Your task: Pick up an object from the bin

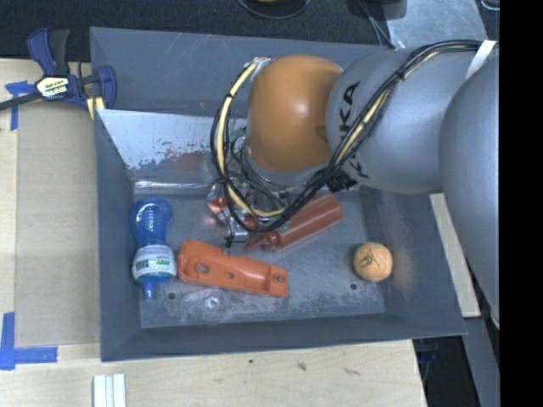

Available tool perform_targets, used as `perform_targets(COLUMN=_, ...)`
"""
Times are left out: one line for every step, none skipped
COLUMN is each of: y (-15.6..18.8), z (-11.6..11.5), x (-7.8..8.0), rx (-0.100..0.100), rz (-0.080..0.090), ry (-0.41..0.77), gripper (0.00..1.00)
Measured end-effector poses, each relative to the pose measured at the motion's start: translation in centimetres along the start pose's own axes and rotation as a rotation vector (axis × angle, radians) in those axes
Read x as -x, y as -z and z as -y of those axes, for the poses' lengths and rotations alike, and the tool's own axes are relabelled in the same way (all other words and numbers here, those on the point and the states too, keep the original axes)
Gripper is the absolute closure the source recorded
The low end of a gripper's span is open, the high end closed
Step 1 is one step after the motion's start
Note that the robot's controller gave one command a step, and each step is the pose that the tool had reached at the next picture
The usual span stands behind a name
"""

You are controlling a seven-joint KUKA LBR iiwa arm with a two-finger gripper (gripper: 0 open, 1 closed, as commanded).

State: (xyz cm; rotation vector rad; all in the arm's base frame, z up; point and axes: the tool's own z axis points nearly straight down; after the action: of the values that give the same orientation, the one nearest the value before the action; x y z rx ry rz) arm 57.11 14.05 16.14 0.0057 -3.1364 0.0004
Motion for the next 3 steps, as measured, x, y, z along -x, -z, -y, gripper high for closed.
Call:
perform_targets(y=0.5, z=0.1, x=0.2, rx=0.001, rz=0.008, ry=-0.004, gripper=0.0)
perform_targets(y=-9.1, z=1.3, x=1.3, rx=0.001, rz=0.0, ry=-0.032, gripper=0.0)
perform_targets(y=-6.8, z=6.1, x=1.9, rx=0.005, rz=0.014, ry=-0.193, gripper=1.0)
